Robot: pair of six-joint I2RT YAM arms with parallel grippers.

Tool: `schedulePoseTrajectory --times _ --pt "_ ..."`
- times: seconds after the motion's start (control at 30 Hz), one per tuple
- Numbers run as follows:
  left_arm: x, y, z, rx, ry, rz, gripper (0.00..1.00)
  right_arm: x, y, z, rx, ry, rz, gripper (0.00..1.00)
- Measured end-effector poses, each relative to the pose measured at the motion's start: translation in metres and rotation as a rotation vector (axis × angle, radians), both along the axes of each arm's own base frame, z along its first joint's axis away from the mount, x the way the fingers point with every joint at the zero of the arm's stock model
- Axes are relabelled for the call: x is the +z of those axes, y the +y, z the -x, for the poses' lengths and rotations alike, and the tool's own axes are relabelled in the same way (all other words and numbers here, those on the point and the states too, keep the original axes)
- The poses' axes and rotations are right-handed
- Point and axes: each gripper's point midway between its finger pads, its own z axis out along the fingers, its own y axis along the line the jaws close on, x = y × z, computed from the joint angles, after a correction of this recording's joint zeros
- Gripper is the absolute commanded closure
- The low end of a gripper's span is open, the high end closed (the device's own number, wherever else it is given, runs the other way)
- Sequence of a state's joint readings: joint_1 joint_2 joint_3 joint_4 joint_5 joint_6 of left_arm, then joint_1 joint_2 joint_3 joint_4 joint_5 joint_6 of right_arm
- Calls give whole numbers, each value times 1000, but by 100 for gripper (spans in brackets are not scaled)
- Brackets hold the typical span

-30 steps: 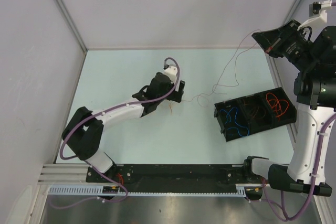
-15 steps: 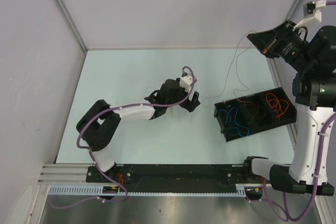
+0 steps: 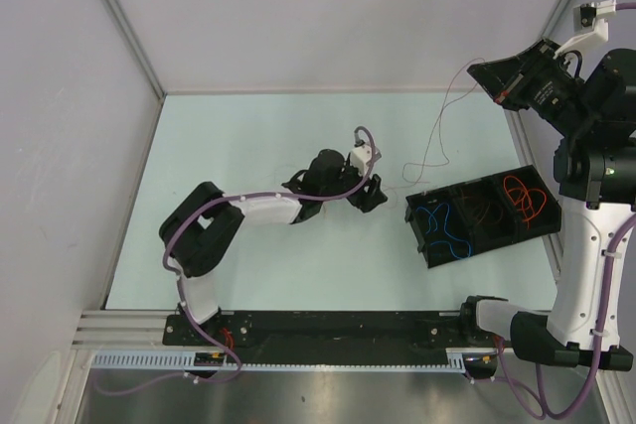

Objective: Untangle the cables

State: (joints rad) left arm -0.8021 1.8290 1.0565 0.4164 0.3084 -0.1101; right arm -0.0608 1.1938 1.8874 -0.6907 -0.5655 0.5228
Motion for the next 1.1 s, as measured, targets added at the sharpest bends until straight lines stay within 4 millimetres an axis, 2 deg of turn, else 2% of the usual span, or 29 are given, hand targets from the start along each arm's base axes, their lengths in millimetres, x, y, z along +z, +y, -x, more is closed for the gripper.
schedulePoseTrajectory --times 0.03,0.13,0.47,0.6,0.67,0.77,0.8,0.97,1.1 --pt "-4 -2 -1 -3 8 -5 58 0 0 0 0 0 0 100" --pt "-10 -11 -7 -12 21 -13 100 0 0 0 0 0 0 100" --pt "-11 -16 -7 -32 39 -13 100 -5 0 2 0 9 2 100" --pt "7 -13 -1 -27 43 -9 100 -17 0 1 -1 31 0 100" --pt "28 -14 2 -30 30 1 100 -23 0 0 -2 45 -3 100" --pt "73 -27 5 -41 -17 39 100 -30 -1 -2 -8 63 -7 100" --pt "97 -33 8 -49 -41 62 100 -31 -2 -3 -11 67 -8 100" --pt "188 -51 33 -96 -140 175 100 -31 -4 -1 -31 65 -16 100" --pt "230 -55 52 -133 -177 244 100 -25 -8 6 -61 45 -17 100"
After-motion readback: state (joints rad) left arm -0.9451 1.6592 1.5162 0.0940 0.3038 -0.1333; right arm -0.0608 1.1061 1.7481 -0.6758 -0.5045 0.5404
